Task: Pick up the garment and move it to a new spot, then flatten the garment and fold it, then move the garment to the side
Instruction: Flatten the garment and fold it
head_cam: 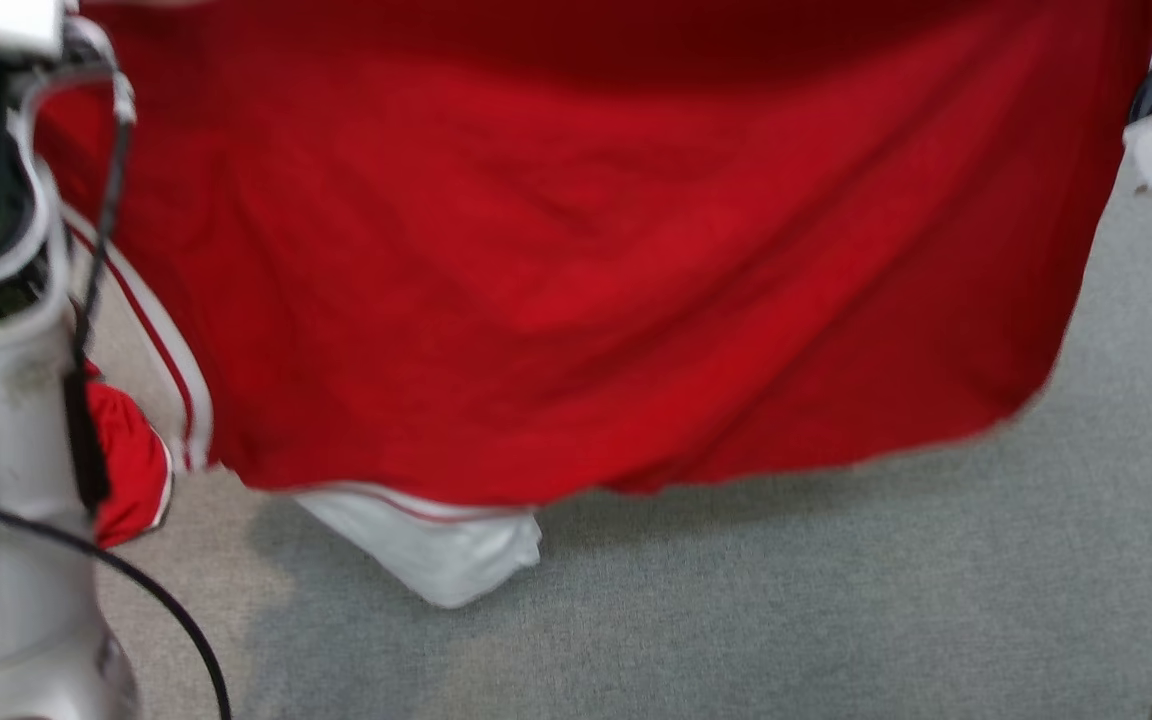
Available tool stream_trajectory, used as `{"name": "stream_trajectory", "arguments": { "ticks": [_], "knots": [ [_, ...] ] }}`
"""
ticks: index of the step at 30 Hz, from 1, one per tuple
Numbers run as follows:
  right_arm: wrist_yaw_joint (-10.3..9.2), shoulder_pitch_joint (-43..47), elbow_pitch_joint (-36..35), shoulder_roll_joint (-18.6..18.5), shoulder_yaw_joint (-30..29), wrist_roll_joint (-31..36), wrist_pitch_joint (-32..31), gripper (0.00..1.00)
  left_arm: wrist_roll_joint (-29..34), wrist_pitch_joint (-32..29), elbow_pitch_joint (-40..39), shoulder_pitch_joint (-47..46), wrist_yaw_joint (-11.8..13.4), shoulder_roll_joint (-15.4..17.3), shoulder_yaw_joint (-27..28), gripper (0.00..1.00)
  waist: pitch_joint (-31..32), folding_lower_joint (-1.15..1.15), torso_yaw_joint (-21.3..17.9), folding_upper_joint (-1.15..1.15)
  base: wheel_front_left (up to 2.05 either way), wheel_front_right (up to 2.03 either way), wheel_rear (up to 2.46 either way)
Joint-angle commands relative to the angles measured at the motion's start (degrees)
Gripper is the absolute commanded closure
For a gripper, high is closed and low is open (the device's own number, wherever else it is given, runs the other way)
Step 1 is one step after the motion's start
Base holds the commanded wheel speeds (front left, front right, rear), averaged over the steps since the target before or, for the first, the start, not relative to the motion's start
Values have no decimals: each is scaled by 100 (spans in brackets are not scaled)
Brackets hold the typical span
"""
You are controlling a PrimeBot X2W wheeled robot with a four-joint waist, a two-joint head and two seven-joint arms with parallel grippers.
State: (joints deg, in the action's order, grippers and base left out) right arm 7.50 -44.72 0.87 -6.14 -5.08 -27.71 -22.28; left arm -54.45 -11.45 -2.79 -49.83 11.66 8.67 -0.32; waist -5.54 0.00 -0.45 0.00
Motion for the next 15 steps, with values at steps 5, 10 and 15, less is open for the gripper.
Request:
{"name": "stream_trajectory", "arguments": {
  "ticks": [5, 10, 15],
  "knots": [
    [-2, -1183, 576, -294, 361, 436, 93, 100, 561, 40, 842, -1324, -152, 435, -260, 100, -1271, 0, -64, 0, 0, 0, 0],
    [-2, -2702, 1551, -189, 383, 397, 684, 100, 847, 463, 1990, -2889, -463, 568, -328, 100, -2150, 0, -124, 0, 0, 0, 0],
    [-2, -3903, 2596, -222, 498, 686, 1769, 100, 1054, 1277, 3032, -4185, -850, 443, -371, 100, -2713, 0, -81, 0, 0, 0, 0]
  ]
}}
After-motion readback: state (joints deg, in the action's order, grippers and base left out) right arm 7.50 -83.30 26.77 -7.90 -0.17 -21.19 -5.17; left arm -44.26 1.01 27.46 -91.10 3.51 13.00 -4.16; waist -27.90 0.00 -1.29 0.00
